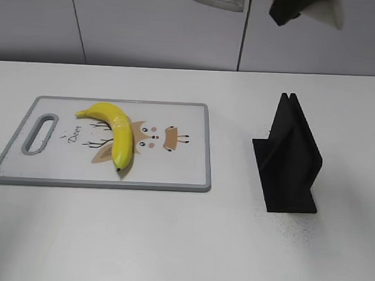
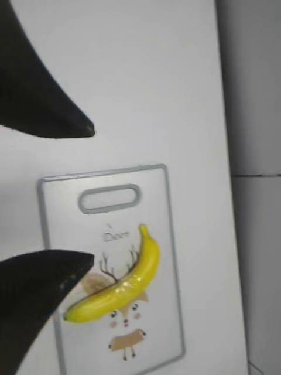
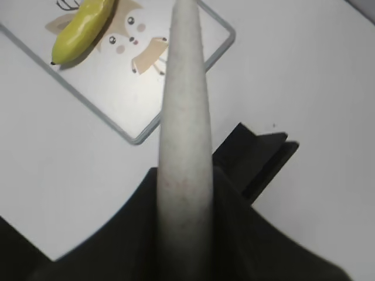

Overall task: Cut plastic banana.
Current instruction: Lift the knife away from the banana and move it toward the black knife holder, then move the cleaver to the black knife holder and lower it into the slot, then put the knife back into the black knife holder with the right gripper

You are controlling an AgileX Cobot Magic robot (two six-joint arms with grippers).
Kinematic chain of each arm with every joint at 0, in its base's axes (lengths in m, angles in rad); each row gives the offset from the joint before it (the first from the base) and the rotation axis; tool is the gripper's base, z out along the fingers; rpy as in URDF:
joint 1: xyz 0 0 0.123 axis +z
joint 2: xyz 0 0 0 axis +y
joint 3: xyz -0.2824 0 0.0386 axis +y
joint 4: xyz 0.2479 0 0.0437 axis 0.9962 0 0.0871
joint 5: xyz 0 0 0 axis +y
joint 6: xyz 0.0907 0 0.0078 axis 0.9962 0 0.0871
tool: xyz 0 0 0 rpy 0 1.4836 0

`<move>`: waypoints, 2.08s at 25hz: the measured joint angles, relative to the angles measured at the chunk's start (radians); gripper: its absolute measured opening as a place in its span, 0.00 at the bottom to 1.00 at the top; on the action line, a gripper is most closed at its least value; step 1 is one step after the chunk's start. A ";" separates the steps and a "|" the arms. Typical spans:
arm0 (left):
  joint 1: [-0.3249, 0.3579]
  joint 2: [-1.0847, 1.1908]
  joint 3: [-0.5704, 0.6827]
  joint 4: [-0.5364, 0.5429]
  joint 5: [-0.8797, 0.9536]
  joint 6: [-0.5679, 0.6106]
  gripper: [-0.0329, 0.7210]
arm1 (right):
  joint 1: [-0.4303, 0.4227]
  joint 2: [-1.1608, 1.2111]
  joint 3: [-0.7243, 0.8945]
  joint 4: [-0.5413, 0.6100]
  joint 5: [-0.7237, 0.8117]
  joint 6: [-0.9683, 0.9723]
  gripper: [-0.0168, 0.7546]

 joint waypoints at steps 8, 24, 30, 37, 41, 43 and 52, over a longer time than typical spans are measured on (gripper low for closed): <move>0.002 -0.117 0.067 0.111 0.097 -0.113 0.81 | 0.000 -0.248 0.301 0.001 0.000 0.183 0.23; -0.113 -0.829 0.688 0.171 -0.060 -0.135 0.81 | 0.000 -0.488 0.659 -0.022 -0.239 0.407 0.23; -0.113 -1.030 0.839 0.145 -0.056 -0.137 0.81 | 0.000 -0.566 0.825 -0.109 -0.364 0.520 0.23; -0.113 -1.199 0.921 0.165 -0.018 -0.227 0.81 | 0.000 -0.629 0.983 -0.204 -0.479 0.679 0.23; -0.111 -1.251 0.980 0.189 -0.042 -0.264 0.80 | 0.000 -0.631 1.039 -0.209 -0.529 0.702 0.23; -0.106 -1.251 0.989 0.202 -0.042 -0.268 0.79 | 0.000 -0.631 1.057 -0.209 -0.547 0.711 0.23; -0.105 -1.255 1.003 0.209 -0.034 -0.271 0.73 | 0.000 -0.630 1.113 -0.211 -0.639 0.719 0.23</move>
